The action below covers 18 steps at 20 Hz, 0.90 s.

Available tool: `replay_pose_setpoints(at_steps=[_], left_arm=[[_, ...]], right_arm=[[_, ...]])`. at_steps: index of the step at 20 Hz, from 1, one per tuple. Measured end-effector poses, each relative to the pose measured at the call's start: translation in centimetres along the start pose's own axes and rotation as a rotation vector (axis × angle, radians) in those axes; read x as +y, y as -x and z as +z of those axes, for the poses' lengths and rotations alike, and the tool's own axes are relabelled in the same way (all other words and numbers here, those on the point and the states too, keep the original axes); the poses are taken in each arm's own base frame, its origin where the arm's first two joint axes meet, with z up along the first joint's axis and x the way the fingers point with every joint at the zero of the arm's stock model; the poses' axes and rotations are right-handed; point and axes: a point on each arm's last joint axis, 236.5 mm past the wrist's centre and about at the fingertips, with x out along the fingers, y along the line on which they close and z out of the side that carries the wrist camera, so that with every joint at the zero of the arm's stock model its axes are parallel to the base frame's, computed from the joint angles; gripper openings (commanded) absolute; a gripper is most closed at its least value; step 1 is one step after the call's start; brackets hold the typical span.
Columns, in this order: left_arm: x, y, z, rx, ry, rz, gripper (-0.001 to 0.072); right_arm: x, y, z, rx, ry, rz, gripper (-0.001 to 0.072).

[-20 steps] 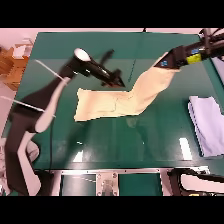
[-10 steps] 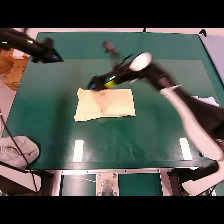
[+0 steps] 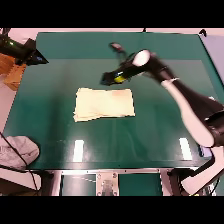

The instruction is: Fold the shirts.

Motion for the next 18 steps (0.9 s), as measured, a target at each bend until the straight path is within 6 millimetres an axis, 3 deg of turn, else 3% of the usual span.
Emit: replay_pose_setpoints(at_steps=[1, 3, 5, 9, 12, 13, 14, 15, 18], left_arm=[[0.0, 0.0, 0.0, 0.0, 0.002, -0.001, 0.0022], [0.1, 0.0, 0.0, 0.0, 0.004, -0.002, 0.0021], [0.0, 0.0, 0.0, 0.001, 0.005, -0.006, 0.0021], [-0.2, 0.0, 0.0, -0.001, 0.013, -0.016, 0.0021], [-0.3, 0.0, 0.1, -0.004, 0.017, -0.022, 0.0022], [-0.4, 0.0, 0.1, -0.004, 0.019, -0.023, 0.0022], [-0.4, 0.0, 0.1, -0.005, 0.02, -0.023, 0.0022], [-0.4, 0.0, 0.1, -0.005, 0.02, -0.024, 0.0021], [-0.4, 0.0, 0.0, -0.001, 0.02, -0.025, 0.0022]], right_arm=[[-3.1, 1.5, -0.5, 0.018, -0.058, -0.035, 0.055], [-7.7, 3.0, -3.0, 0.075, -0.177, -0.065, 0.055], [-10.4, 2.7, -5.9, 0.126, -0.288, -0.048, 0.055], [-11.2, -0.4, -10.9, 0.198, -0.413, 0.038, 0.055], [-9.5, -3.1, -12.4, 0.224, -0.455, 0.11, 0.0549], [-8.8, -3.8, -12.7, 0.231, -0.46, 0.136, 0.0504], [-8.2, -4.5, -12.8, 0.232, -0.461, 0.15, 0.018], [-8.0, -5.2, -12.9, 0.227, -0.457, 0.15, 0.0017], [-7.3, -5.6, -11.8, 0.201, -0.432, 0.163, 0.0016]])
